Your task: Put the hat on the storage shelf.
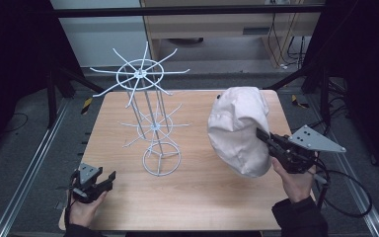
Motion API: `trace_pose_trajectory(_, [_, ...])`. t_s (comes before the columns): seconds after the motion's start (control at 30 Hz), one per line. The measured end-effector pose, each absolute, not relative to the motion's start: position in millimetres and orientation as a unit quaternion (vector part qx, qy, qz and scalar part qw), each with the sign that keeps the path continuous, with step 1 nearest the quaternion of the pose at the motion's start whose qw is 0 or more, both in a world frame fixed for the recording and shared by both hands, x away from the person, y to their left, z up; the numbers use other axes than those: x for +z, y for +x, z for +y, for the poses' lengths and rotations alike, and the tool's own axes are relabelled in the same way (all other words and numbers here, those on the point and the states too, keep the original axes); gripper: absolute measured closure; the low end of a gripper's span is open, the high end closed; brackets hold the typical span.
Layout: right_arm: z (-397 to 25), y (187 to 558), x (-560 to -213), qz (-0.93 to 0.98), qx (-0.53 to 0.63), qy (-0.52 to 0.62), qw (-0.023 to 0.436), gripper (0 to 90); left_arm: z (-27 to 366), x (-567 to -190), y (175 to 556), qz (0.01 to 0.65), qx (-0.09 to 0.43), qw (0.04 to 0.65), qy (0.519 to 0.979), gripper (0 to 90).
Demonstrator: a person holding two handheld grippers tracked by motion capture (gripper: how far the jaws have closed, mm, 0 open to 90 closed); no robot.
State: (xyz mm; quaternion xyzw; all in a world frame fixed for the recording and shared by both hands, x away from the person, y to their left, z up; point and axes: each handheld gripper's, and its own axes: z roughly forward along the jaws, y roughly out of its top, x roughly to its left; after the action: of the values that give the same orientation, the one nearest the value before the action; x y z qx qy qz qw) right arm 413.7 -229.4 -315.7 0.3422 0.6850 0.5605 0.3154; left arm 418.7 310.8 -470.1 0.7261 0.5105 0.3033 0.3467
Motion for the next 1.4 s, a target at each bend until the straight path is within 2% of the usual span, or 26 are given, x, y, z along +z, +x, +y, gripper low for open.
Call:
trace_pose_trajectory(0.97, [-193.9, 410.7, -237.7, 0.599, 0.676, 0.259, 0.342, 88.6, 311.7, -471.9, 419.7, 0.514, 0.303, 0.347, 0.724, 46.0])
trace_pose_trajectory(1.4, [-169.1, 431.2, -229.1, 0.607, 0.689, 0.231, 0.322, 88.6, 311.3, -472.1, 419.5, 0.511, 0.303, 0.346, 0.726, 46.0])
